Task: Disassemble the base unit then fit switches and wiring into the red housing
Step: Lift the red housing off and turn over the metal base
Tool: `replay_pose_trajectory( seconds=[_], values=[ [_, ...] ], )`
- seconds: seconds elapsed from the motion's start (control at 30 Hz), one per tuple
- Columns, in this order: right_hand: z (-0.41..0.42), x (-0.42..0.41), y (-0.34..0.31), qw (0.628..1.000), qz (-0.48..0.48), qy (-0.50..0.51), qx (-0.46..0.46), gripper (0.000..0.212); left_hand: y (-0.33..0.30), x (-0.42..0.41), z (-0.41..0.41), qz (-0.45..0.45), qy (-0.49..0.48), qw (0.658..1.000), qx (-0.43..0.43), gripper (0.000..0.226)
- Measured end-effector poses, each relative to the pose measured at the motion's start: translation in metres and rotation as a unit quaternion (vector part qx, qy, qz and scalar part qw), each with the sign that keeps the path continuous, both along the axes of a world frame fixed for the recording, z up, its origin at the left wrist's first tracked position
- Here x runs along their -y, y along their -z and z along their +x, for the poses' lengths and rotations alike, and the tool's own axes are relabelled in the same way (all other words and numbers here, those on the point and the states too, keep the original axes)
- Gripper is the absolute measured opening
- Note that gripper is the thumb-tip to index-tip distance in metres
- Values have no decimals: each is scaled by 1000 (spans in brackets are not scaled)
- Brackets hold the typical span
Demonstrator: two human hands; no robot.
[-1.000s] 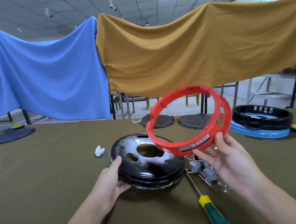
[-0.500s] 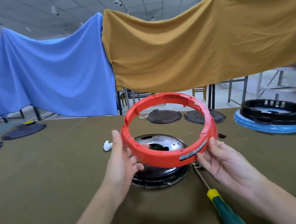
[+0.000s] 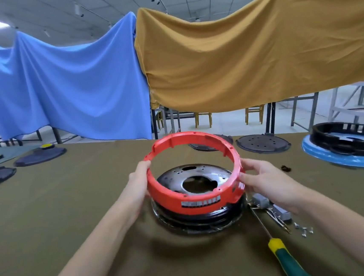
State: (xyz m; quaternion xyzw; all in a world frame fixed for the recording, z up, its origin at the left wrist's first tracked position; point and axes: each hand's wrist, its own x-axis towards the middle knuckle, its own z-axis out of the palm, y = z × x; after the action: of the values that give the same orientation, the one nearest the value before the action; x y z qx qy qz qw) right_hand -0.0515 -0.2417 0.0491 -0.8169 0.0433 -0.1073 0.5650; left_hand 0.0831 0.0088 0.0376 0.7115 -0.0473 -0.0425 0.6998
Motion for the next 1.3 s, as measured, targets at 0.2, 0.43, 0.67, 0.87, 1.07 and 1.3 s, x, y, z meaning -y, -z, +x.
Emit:
replay_pose_trajectory(
  seconds=[0.2,0.43,0.67,0.87,1.07,1.3],
  values=[
    [22,-1,24,993,-54,103,0,24,22,3,7,83,-30,996,13,97],
    [24,5,31,974,-194,114,38,22,44,-8,9,59,22,996,61,54],
    [21,10,41,950,-281,129,51,27,44,-4,6,123,1,989,86,66],
    [18,7,46,930,-337,139,41,21,44,-4,7,159,29,985,61,72],
    [18,2,48,918,-367,151,28,24,47,-5,9,87,27,991,97,78],
    [16,0,51,921,-349,158,68,25,42,-4,0,65,123,987,81,34]
  ],
)
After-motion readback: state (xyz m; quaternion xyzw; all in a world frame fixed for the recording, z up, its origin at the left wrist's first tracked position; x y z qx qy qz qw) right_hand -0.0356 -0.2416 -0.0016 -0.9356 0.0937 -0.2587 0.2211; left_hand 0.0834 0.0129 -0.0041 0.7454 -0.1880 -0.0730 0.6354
